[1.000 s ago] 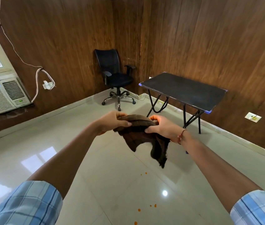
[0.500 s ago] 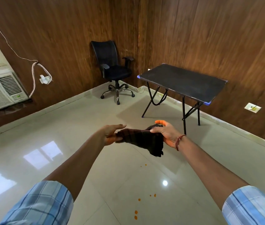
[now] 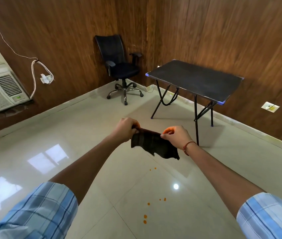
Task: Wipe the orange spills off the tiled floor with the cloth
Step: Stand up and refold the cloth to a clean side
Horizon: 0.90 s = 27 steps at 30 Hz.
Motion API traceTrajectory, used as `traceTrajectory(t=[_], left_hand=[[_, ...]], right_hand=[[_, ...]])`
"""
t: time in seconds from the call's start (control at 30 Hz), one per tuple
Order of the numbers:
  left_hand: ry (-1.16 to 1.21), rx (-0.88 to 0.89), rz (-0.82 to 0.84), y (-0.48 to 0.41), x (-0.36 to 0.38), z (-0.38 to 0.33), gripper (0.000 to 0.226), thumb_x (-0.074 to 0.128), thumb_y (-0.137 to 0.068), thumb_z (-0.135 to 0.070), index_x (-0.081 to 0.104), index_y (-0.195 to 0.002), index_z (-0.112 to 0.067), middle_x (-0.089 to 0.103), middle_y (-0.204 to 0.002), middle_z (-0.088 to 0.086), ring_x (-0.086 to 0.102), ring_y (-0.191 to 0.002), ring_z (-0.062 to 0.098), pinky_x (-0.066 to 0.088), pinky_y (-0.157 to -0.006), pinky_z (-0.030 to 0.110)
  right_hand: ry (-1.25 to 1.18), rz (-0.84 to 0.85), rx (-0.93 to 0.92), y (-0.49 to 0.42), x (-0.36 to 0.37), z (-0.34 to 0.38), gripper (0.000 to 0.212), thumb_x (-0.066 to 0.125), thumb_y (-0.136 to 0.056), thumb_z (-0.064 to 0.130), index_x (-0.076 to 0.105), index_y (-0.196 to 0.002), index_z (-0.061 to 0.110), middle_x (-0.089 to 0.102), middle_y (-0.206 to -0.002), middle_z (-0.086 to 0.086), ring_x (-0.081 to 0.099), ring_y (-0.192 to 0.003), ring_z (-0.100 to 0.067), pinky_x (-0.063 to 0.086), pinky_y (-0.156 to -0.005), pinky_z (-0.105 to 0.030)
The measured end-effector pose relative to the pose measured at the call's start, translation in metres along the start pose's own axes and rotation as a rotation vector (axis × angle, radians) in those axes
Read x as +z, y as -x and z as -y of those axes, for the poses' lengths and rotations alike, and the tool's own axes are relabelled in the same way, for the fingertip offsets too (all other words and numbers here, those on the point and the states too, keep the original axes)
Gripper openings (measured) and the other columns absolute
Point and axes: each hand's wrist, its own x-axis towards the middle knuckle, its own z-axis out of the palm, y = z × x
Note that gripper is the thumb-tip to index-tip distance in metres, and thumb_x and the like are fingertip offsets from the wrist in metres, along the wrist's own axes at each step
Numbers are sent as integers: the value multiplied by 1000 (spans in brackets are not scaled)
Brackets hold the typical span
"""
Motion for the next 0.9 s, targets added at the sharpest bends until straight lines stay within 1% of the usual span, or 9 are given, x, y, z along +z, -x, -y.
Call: traceTrajectory(t=[0.1,0.2,0.33,0.43,0.53,0.6,0.7,0.8,0.9], left_hand=[[-38,40,-48,-8,-9,-7,16,52,-94,-14,63,-93,-25,63,-91,-1,57,-84,12,38,-59,15],[-65,91,-35,-12,-16,-14,17,50,-95,-15,60,-94,-30,63,-98,0,56,-92,15,45,-75,25],[-203,174,1,-13,-31,-30,20,47,-96,-14,61,-102,-27,65,-103,1,53,-99,18,39,-96,39],[-209,209,128,-10,-54,-44,22,48,-96,-11,62,-111,-20,63,-108,3,54,-102,17,43,-96,36],[-95,222,270,-6,-70,-54,24,45,-98,-10,59,-113,-22,60,-110,2,54,-106,17,45,-94,33],[-36,202,354,-4,-79,-59,27,44,-99,-9,58,-113,-27,59,-114,2,54,-109,17,47,-95,34],[-154,184,432,1,-95,-57,31,42,-98,-5,53,-112,-31,57,-114,-1,54,-105,14,47,-87,32],[-356,156,315,8,-101,-38,30,41,-95,-2,50,-109,-27,54,-108,-3,51,-101,16,37,-79,27],[-284,50,174,13,-78,-13,26,42,-94,-1,54,-107,-19,57,-103,1,54,-95,17,38,-73,22]], right_hand=[[177,118,-29,-3,-2,-2,25,67,-86,45,71,-97,23,70,-93,0,65,-87,-18,58,-80,-38],[293,245,-93,-2,-4,-1,34,66,-83,51,69,-108,28,69,-99,3,63,-94,-19,56,-84,-41],[603,129,-149,-3,-10,5,39,64,-78,63,65,-106,36,66,-92,8,55,-99,-18,35,-93,-39],[715,99,-189,0,-22,7,50,66,-77,60,60,-120,34,60,-101,5,47,-107,-20,30,-91,-39],[364,165,-371,2,-16,19,60,76,-77,39,53,-132,29,58,-118,3,48,-114,-18,37,-95,-35],[145,271,-428,3,-3,28,40,76,-80,20,64,-118,23,67,-110,3,57,-106,-16,45,-94,-32],[251,240,-421,2,5,29,2,66,-87,18,68,-87,18,69,-84,-2,65,-85,-21,51,-75,-29],[273,208,-362,5,-8,36,8,58,-90,21,66,-91,18,69,-86,-6,65,-82,-23,56,-73,-33],[158,217,-326,10,-15,53,17,55,-93,25,66,-99,13,69,-89,-11,67,-81,-22,58,-72,-35]])
